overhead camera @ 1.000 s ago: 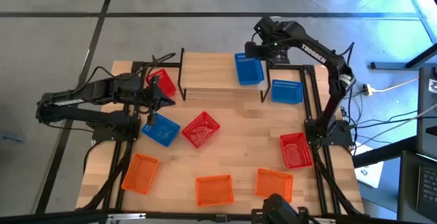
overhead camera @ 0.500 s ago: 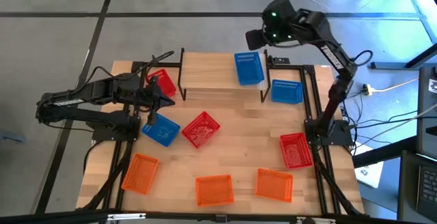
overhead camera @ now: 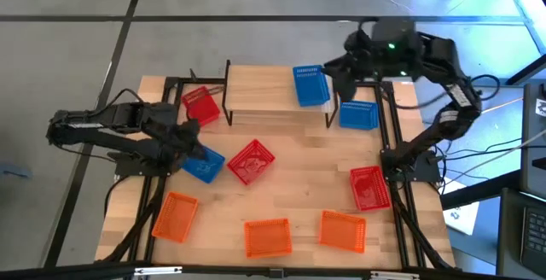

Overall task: Stack baskets on shelf by color
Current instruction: Put the left orange basket on the shelf

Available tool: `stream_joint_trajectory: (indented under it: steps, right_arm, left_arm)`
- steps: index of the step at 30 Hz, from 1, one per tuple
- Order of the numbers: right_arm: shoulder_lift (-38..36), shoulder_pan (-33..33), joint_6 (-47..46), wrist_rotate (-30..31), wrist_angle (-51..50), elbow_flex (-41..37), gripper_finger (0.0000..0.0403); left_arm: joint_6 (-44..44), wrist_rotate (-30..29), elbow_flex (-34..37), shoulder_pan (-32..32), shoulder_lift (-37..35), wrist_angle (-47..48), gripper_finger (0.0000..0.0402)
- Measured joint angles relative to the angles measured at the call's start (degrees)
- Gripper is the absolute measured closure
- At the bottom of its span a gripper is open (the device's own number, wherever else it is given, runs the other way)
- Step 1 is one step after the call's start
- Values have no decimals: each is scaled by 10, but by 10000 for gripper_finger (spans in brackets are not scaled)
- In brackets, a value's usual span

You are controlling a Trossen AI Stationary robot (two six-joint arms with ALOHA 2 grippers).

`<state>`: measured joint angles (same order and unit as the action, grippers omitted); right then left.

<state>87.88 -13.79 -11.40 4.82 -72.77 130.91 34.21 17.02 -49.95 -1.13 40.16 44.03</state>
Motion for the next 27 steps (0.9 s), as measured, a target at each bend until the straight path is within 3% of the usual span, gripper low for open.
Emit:
stream_joint_trajectory:
  steps: [8, 14, 18, 23, 27]
  right_arm:
    - [-15, 38, 15, 1, 0, 0, 317]
    - [-14, 51, 16, 1, 0, 0, 317]
    - [-14, 60, 49, 0, 0, 0, 317]
    - [-14, 69, 105, -74, -16, 0, 317]
    - [-14, 72, 120, -118, -17, 0, 317]
  left_arm:
    - [242, 7, 0, -45, 0, 74, 398]
    - [393, 7, 0, -80, 25, 163, 354]
    - [464, 6, 0, -107, 47, 164, 331]
    - [538, -3, 0, -152, 89, 150, 330]
    - [611, -47, 0, -211, 130, 147, 329]
